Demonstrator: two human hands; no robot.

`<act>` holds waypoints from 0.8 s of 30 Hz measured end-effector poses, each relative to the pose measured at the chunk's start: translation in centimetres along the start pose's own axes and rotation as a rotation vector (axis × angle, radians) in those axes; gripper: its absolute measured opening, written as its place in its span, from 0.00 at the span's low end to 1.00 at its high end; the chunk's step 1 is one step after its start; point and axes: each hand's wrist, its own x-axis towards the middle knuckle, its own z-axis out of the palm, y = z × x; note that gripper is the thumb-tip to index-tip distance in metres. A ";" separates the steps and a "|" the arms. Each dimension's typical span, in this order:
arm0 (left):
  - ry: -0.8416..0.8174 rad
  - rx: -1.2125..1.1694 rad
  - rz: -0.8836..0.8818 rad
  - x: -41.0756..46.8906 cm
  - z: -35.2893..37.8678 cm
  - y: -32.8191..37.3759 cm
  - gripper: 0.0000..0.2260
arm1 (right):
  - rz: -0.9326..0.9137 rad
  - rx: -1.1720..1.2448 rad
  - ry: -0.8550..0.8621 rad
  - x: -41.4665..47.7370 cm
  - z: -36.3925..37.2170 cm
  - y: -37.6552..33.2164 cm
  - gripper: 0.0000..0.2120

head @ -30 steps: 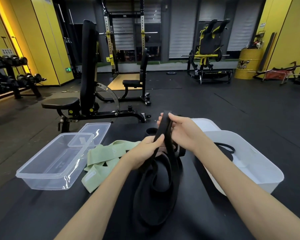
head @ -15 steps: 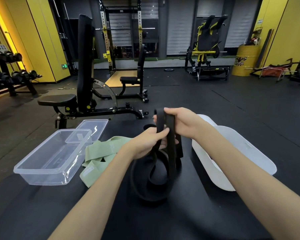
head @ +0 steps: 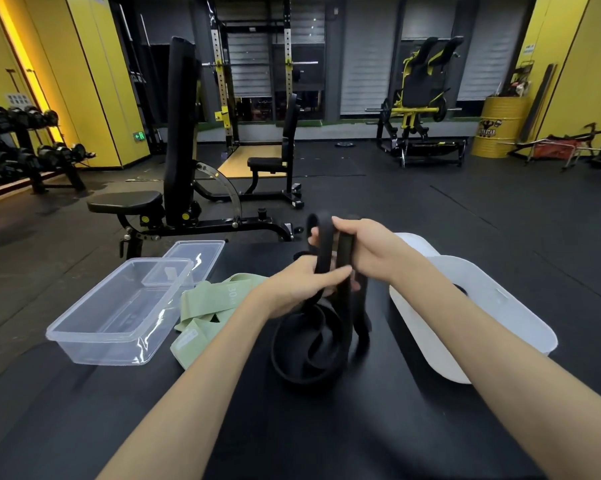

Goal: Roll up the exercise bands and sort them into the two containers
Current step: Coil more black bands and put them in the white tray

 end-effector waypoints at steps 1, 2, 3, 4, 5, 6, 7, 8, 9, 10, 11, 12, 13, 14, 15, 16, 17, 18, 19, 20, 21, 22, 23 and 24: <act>0.010 0.058 0.015 -0.3 -0.1 -0.5 0.12 | -0.019 0.051 0.021 0.1 0.1 -0.2 0.15; 0.029 0.092 0.022 -0.4 -0.2 -0.8 0.10 | -0.043 0.092 0.038 0.1 0.1 -0.4 0.16; 0.048 0.106 0.025 -0.5 -0.2 -1.0 0.09 | -0.066 0.132 0.041 0.2 0.1 -0.5 0.16; 0.070 0.119 0.028 -0.6 -0.2 -0.8 0.08 | -0.088 0.163 0.028 0.2 0.2 -0.4 0.17; 0.105 0.128 0.040 -0.7 -0.1 -0.5 0.09 | -0.101 0.167 0.007 0.0 0.3 -0.3 0.20; 0.153 0.134 0.053 -0.6 0.0 -0.2 0.09 | -0.100 0.126 -0.022 -0.2 0.4 -0.1 0.22; 0.205 0.119 0.073 -0.6 0.1 0.3 0.09 | -0.080 0.056 -0.066 -0.6 0.6 0.1 0.23; 0.236 0.088 0.088 -0.6 0.1 0.9 0.09 | -0.054 -0.031 -0.106 -1.0 0.8 0.4 0.22; 0.238 0.034 0.093 -0.8 0.2 1.6 0.10 | -0.039 -0.099 -0.132 -1.3 1.1 0.5 0.19; 0.213 -0.025 0.078 -1.0 0.3 2.0 0.10 | -0.035 -0.121 -0.130 -1.4 1.2 0.4 0.14; 0.170 -0.075 0.055 -1.1 0.4 2.2 0.10 | -0.036 -0.092 -0.106 -1.4 1.2 0.2 0.11; 0.130 -0.085 0.045 -1.3 0.4 1.9 0.11 | -0.044 -0.024 -0.072 -1.3 1.2 -0.2 0.09; 0.098 -0.048 0.041 -1.5 0.4 1.4 0.12 | -0.061 0.063 -0.044 -1.1 1.2 -0.7 0.07; 0.077 0.026 0.042 -1.8 0.4 0.6 0.11 | -0.087 0.142 -0.027 -0.9 1.2 -1.2 0.06; 0.074 0.101 0.037 -2.0 0.4 -0.1 0.09 | -0.111 0.207 -0.029 -0.8 1.2 -1.7 0.06; 0.090 0.144 0.030 -2.1 0.3 -0.7 0.09 | -0.131 0.239 -0.039 -0.8 1.3 -1.8 0.06; 0.120 0.145 0.041 -2.2 0.3 -0.9 0.08 | -0.143 0.240 -0.056 -0.8 1.4 -1.7 0.06; 0.158 0.126 0.061 -2.2 0.3 -0.9 0.06 | -0.148 0.205 -0.075 -1.0 1.6 -1.5 0.07; 0.194 0.107 0.079 -2.3 0.2 -0.5 0.03 | -0.139 0.131 -0.095 -1.3 1.8 -1.1 0.10; 0.224 0.110 0.086 -2.2 0.1 0.0 0.03 | -0.124 0.042 -0.114 -1.6 2.0 -0.7 0.13; 0.238 0.123 0.085 -2.2 0.1 0.6 0.05 | -0.109 -0.033 -0.137 -1.8 2.2 -0.4 0.14; 0.246 0.135 0.075 -2.2 0.1 1.1 0.06 | -0.102 -0.078 -0.151 -2.0 2.5 -0.3 0.13; 0.246 0.112 0.072 -2.2 0.2 1.3 0.06 | -0.104 -0.085 -0.151 -2.1 2.8 -0.6 0.11; 0.245 0.076 0.070 -2.3 0.4 1.2 0.04 | -0.107 -0.052 -0.139 -2.1 3.1 -1.2 0.09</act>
